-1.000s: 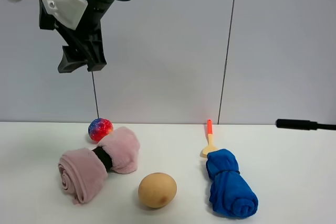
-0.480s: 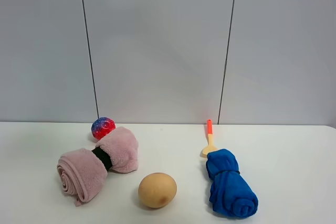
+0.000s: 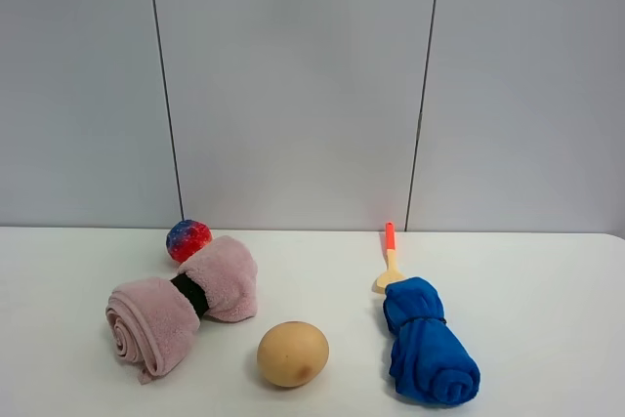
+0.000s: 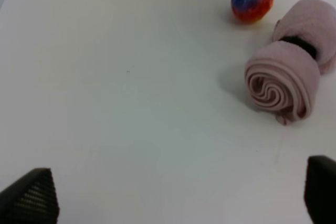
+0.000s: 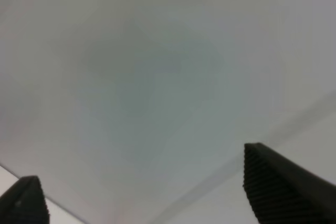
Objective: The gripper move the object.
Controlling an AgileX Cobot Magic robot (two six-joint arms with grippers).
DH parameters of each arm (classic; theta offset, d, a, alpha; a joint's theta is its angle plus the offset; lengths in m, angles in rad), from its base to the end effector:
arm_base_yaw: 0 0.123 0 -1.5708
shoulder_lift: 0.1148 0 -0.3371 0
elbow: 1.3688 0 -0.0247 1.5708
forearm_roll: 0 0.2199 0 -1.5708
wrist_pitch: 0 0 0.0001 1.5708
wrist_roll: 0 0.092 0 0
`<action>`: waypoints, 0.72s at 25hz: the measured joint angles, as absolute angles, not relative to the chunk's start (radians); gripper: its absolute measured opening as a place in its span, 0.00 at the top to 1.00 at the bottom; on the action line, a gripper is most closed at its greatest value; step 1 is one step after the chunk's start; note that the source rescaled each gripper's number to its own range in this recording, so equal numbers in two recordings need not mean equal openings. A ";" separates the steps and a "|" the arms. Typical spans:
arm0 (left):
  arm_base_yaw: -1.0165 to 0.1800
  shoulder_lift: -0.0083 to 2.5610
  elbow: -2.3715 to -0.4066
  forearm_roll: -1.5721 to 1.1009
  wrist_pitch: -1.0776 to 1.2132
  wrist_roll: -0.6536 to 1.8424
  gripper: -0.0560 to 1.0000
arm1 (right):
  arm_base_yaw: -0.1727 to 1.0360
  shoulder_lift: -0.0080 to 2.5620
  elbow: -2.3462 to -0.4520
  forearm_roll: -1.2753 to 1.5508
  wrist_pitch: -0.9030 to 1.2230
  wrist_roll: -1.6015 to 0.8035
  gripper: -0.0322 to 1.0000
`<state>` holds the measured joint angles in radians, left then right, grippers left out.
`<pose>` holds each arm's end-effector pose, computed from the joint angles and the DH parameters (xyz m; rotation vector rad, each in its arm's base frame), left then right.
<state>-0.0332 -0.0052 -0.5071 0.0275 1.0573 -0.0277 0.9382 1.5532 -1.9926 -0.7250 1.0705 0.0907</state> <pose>-0.0849 0.0050 0.2636 0.0042 2.0283 -0.0056 0.2081 0.1932 0.5603 -0.7747 1.7440 -0.1938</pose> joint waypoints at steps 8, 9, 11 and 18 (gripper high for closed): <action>-0.033 -0.005 -0.507 0.027 1.057 -0.028 0.00 | 0.933 1.381 -1.884 -0.786 1.211 0.281 0.27; -0.033 -0.005 -0.507 0.027 1.057 -0.028 0.00 | 0.926 1.357 -1.841 -0.782 1.211 0.296 0.27; -0.033 -0.005 -0.507 0.027 1.057 -0.028 0.00 | 0.911 1.297 -1.748 -0.766 1.211 0.326 0.27; -0.033 -0.005 -0.507 0.027 1.057 -0.028 0.00 | 0.797 1.079 -1.351 -0.592 1.195 0.354 0.20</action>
<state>-0.0332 -0.0052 -0.5071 0.0275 1.0573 -0.0277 0.7975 1.0791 -1.3512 -0.5917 1.1953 0.3545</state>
